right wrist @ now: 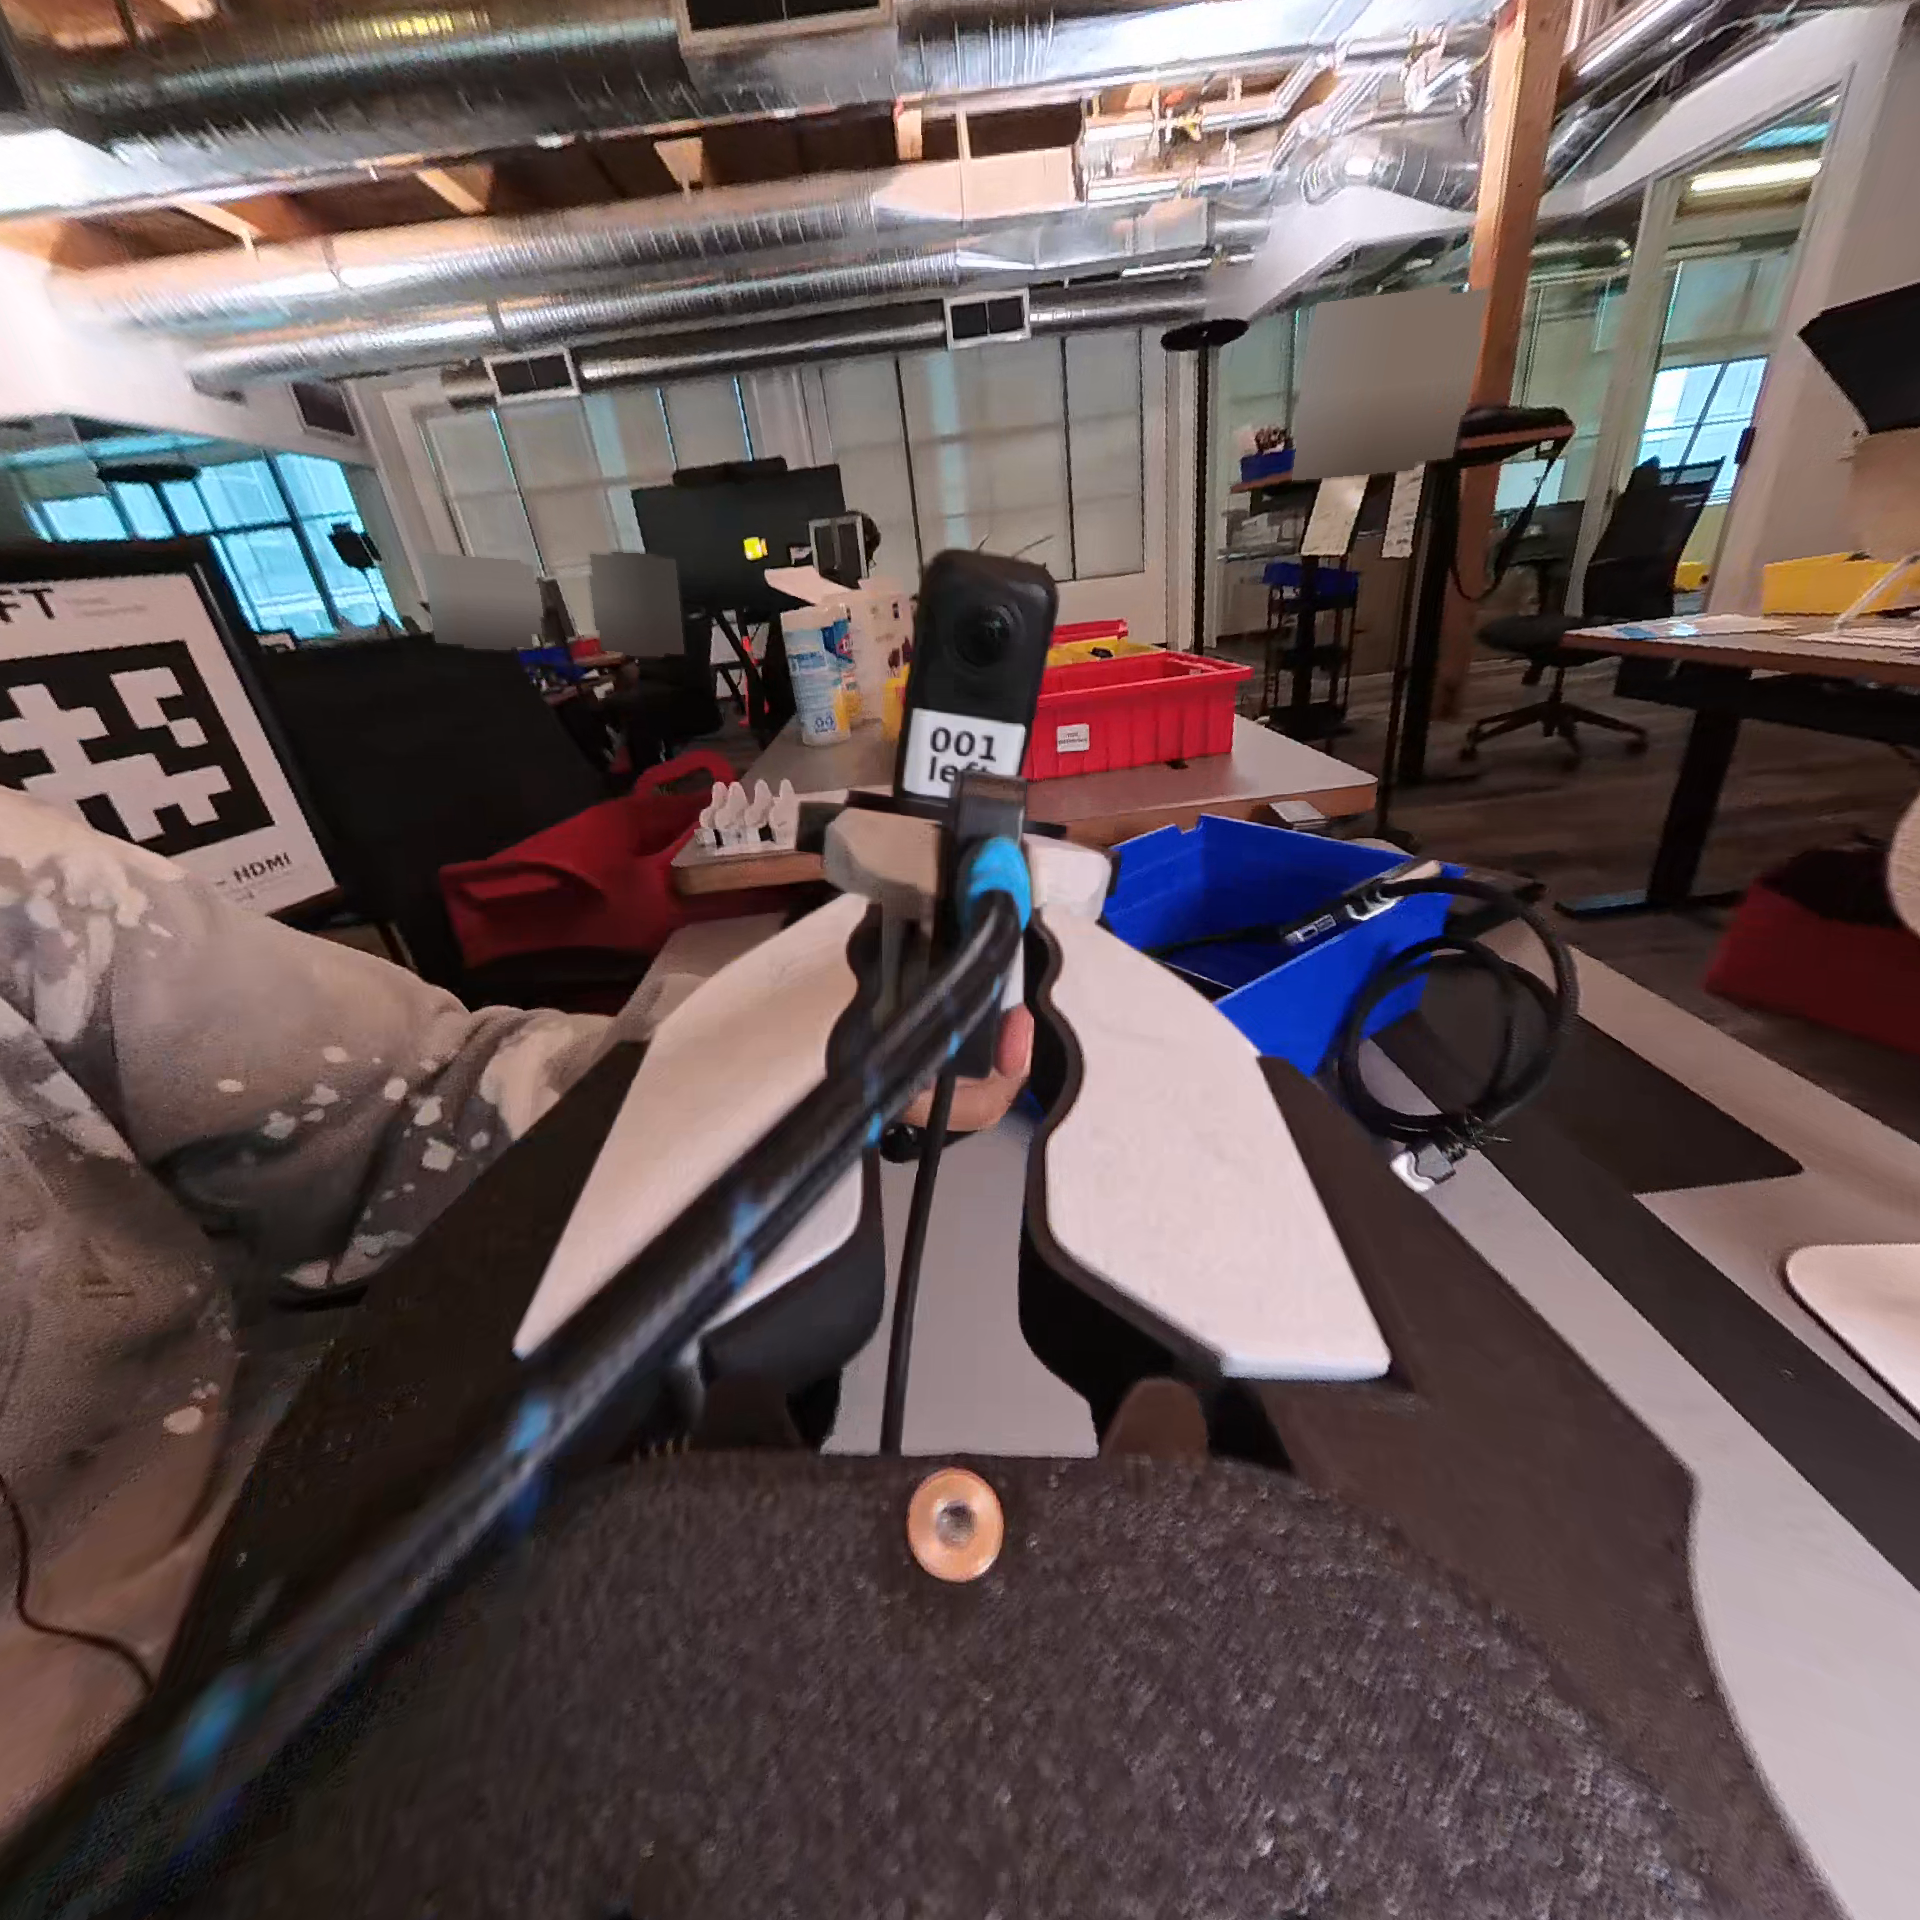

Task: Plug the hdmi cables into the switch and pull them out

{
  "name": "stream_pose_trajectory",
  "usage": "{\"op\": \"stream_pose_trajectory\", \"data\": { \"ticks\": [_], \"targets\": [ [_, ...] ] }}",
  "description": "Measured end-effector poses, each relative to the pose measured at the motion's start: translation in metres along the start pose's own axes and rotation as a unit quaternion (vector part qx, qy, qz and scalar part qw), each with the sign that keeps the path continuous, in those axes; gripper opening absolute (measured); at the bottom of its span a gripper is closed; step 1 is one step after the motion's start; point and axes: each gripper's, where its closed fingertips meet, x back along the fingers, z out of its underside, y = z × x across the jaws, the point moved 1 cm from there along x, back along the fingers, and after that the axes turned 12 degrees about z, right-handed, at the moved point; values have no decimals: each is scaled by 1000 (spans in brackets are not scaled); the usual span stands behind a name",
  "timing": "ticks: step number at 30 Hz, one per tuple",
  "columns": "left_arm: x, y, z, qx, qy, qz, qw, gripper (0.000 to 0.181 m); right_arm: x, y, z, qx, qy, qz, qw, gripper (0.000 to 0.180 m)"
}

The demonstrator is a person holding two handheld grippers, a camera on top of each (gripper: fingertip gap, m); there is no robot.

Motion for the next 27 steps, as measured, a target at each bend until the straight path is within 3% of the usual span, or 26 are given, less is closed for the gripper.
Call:
{"op": "stream_pose_trajectory", "data": {
  "ticks": [9, 24, 27],
  "targets": [
    [0, -1, 1, -35, 40, -30, 998, 15, 1, -7, -6, -12, -41, 7, 999, 12],
    [1, -15, -9, -67, 42, 1, 997, 15, 2, 7, -12, 28, -69, -23, 997, 10],
    [5, -21, -14, -81, 60, 2, 995, 16, 20, 5, -24, 32, -95, -39, 994, 11]
  ]
}}
